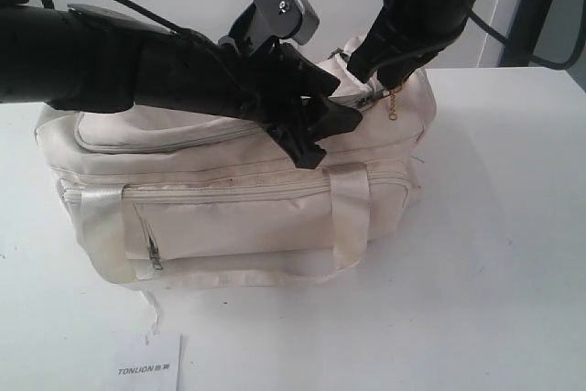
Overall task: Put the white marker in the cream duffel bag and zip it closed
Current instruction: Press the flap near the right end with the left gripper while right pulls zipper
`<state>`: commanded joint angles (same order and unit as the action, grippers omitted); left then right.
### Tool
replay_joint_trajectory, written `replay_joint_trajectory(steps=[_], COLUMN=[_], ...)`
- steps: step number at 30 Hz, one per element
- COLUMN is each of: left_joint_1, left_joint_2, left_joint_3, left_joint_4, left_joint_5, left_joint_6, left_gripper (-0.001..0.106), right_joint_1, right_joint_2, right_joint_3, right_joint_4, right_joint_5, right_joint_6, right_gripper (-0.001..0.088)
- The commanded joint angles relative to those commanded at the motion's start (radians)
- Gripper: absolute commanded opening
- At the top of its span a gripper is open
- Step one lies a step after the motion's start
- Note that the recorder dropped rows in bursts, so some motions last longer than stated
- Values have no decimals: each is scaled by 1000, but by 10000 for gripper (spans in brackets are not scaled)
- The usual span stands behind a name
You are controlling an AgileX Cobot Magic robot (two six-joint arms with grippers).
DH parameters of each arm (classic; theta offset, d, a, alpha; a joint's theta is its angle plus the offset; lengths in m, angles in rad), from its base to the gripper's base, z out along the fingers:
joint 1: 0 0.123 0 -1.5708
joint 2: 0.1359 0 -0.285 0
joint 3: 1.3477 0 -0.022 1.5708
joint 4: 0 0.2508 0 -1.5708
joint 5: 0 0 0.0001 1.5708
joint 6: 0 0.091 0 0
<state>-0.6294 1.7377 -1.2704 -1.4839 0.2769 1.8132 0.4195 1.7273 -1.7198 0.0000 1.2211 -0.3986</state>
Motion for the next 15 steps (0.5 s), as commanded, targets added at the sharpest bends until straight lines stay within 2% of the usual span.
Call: replay_joint_trajectory(steps=[6, 8, 13, 15], left_joint_1=[0, 0, 0, 0], left_joint_2=[0, 0, 0, 0], left_joint_3=[0, 0, 0, 0], left_joint_4=[7, 13, 13, 39], left_joint_5=[-25, -23, -14, 6], left_joint_6=[0, 0, 0, 0], left_gripper=[474, 375, 21, 0], right_joint_1=[0, 0, 0, -2], right_joint_2=[0, 0, 0, 0], right_joint_3=[0, 0, 0, 0], right_joint_4=[0, 0, 0, 0], right_joint_5=[0, 0, 0, 0], right_joint_6=[0, 0, -6, -14], right_gripper=[0, 0, 0, 0])
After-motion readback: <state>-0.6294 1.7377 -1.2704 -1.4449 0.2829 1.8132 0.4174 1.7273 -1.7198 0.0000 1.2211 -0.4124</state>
